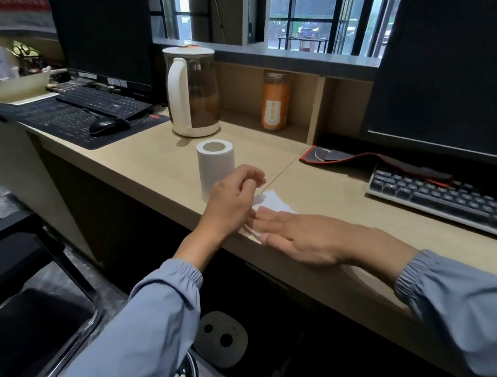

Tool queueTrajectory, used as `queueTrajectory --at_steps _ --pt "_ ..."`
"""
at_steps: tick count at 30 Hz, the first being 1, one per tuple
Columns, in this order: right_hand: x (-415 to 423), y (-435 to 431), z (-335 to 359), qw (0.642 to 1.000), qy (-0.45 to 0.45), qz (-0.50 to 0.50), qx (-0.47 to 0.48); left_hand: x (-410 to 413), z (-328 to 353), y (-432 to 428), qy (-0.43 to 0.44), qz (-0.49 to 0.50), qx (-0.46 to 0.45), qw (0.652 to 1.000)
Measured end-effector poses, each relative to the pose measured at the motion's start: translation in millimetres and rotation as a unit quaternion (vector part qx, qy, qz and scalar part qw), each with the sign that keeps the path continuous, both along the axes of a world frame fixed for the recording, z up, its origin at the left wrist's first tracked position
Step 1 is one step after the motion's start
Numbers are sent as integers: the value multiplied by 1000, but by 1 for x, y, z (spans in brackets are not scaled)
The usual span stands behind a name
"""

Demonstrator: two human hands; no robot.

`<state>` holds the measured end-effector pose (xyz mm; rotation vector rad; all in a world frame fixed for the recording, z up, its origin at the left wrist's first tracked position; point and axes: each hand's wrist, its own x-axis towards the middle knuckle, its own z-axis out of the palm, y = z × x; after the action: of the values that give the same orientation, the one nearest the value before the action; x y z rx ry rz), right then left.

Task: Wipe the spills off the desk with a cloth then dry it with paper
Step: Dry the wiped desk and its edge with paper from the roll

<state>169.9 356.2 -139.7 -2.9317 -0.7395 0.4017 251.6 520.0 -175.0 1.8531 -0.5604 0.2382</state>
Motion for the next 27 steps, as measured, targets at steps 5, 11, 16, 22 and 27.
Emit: queueTrajectory --at_steps 5,11,16,22,27 --pt "12 -12 5 1000 11 -25 -10 19 8 -7 78 -53 25 995" --pt "27 -30 0 999 9 -50 4 23 -1 -5 91 -94 -32 991" --pt "19 -34 -7 998 41 28 37 28 -3 -4 88 -93 -20 992" --pt "33 -41 -4 999 37 -19 17 26 -4 -7 53 -76 49 994" --pt "51 -58 0 997 24 -66 18 27 -3 -6 73 -87 35 993"
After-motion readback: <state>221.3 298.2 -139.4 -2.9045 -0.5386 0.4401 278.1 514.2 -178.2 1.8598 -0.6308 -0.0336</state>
